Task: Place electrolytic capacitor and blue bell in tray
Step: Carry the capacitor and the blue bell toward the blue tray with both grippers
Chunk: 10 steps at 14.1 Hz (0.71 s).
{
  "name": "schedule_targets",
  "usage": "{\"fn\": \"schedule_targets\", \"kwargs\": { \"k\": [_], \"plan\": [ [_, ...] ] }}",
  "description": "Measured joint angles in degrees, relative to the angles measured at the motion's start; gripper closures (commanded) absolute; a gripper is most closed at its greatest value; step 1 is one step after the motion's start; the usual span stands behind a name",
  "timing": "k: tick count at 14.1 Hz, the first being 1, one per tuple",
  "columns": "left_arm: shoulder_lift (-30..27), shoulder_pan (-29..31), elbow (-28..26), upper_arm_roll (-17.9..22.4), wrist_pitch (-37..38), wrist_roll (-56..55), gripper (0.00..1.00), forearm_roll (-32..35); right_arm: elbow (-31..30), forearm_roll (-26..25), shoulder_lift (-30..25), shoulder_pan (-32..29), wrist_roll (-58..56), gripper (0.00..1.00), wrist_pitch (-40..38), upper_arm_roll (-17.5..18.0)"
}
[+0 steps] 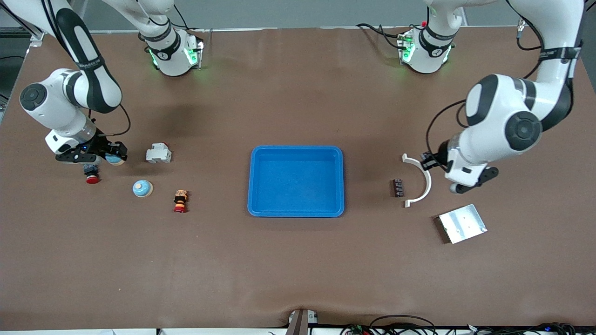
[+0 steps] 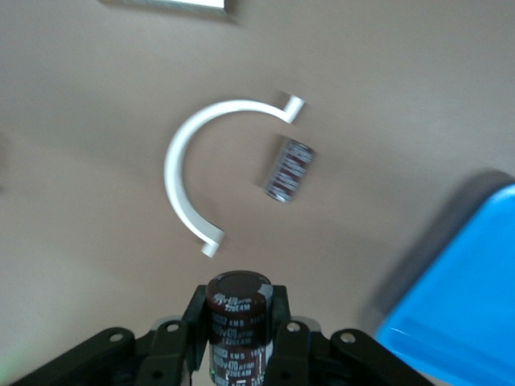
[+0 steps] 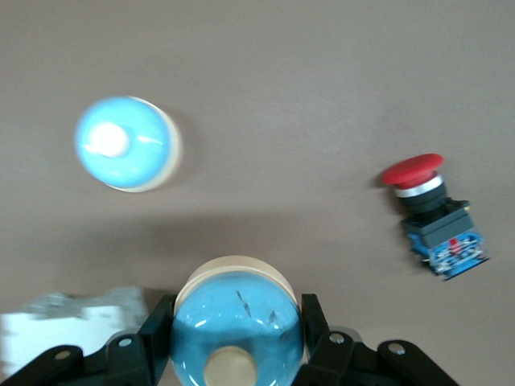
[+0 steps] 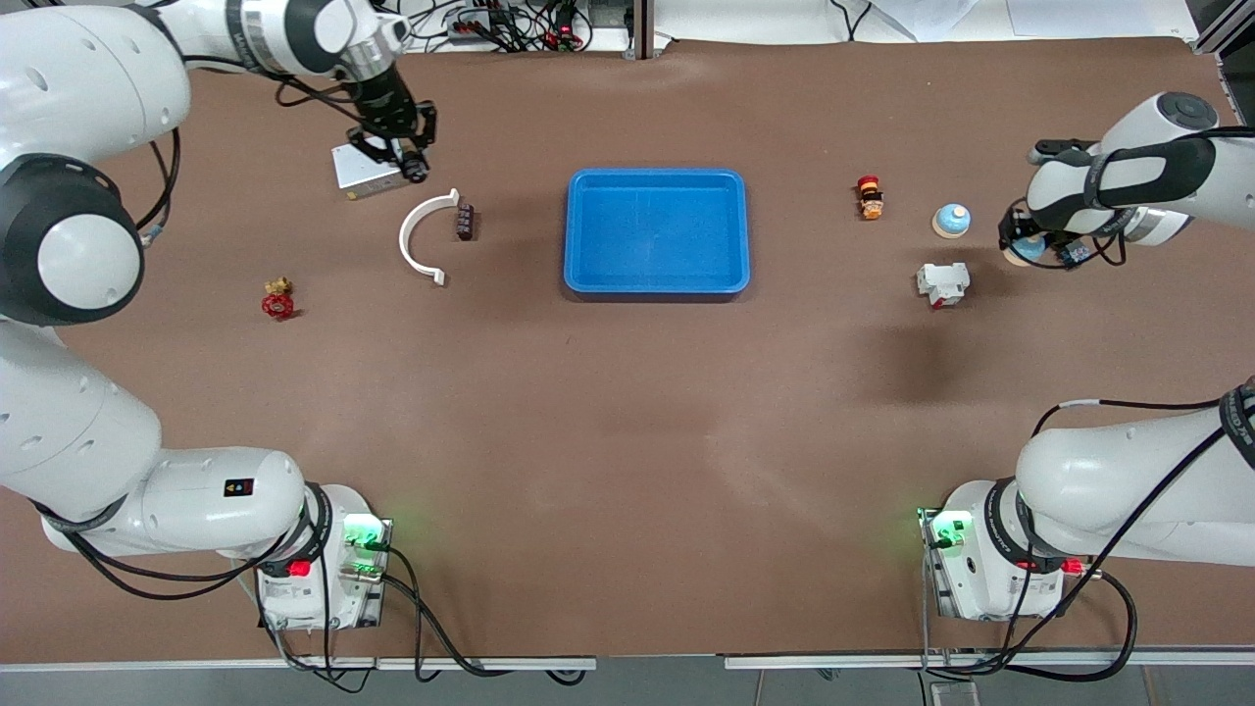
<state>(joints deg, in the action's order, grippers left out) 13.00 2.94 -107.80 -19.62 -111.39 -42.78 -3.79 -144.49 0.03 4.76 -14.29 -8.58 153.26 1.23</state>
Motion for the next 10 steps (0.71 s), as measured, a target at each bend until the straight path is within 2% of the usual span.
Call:
{"fn": "schedule_targets", "kwargs": {
  "k": [3,7,10],
  "plan": [
    [0.3,-2.2,1.8,-4.1,-0.1,-9.6,1.00,0.0,0.0,0.0,-2.8,5.3,9.2,1.00,-3.4,0.5],
    [2.8,-11.0,3.7,-4.4,-5.0,-22.8,1.00,-0.1,1.7,0.0,-3.8,13.6,23.6,1.00,-5.3,0.7],
    [7.2,-17.3,5.5,-4.4,-9.4,-31.3,1.00,0.1,7.8,0.0,-4.0,23.6,40.9,1.00,-14.6,1.0]
  ]
}}
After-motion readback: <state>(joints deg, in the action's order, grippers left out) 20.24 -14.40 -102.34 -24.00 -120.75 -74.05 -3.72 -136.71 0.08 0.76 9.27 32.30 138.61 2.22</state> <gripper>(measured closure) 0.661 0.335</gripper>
